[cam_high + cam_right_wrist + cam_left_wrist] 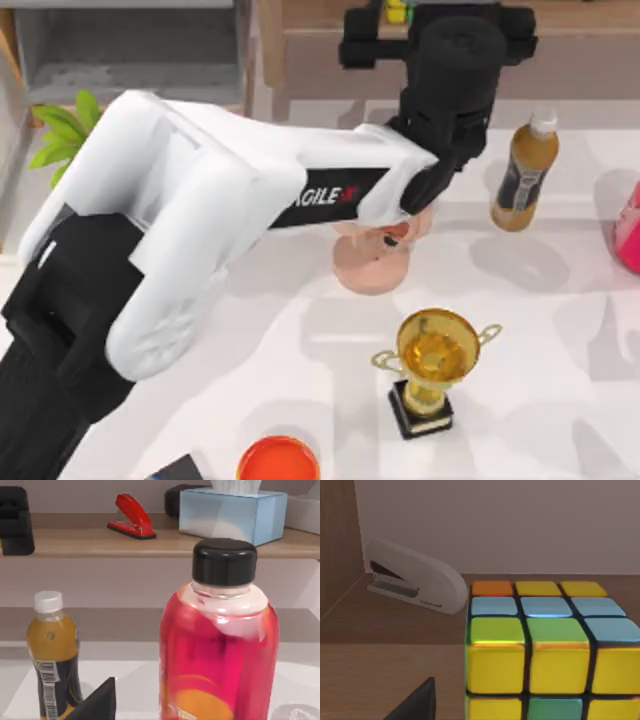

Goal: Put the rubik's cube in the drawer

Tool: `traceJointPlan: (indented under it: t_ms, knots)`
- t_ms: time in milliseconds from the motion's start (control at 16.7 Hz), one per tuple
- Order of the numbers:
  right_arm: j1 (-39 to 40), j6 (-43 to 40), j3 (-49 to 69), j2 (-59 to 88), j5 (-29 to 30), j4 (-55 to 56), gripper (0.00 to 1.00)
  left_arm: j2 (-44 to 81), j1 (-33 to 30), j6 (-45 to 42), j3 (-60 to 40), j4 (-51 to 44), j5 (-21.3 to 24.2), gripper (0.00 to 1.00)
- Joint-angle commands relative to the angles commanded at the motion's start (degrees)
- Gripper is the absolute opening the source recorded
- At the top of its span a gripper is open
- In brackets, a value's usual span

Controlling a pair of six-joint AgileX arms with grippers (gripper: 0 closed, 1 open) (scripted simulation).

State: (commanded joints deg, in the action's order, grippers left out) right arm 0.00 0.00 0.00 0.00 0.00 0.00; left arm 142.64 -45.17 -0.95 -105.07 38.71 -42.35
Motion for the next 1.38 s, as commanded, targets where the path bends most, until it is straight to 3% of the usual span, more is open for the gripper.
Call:
traceJointPlan:
  t_ms: [240,540,1320,1380]
  knots:
    - [0.00,0.00,0.00,0.00,0.00,0.00,1.00,4.66,2.33,0.24,-7.07,-2.86,2.26,1.00]
    - [0.00,0.00,0.00,0.00,0.00,0.00,1.00,5.24,2.50,0.30,-7.64,-3.12,2.51,1.00]
    - [0.00,0.00,0.00,0.00,0.00,0.00,1.00,5.24,2.50,0.30,-7.64,-3.12,2.51,0.02]
    - [0.00,0.00,0.00,0.00,0.00,0.00,1.00,5.24,2.50,0.30,-7.64,-3.12,2.51,0.00]
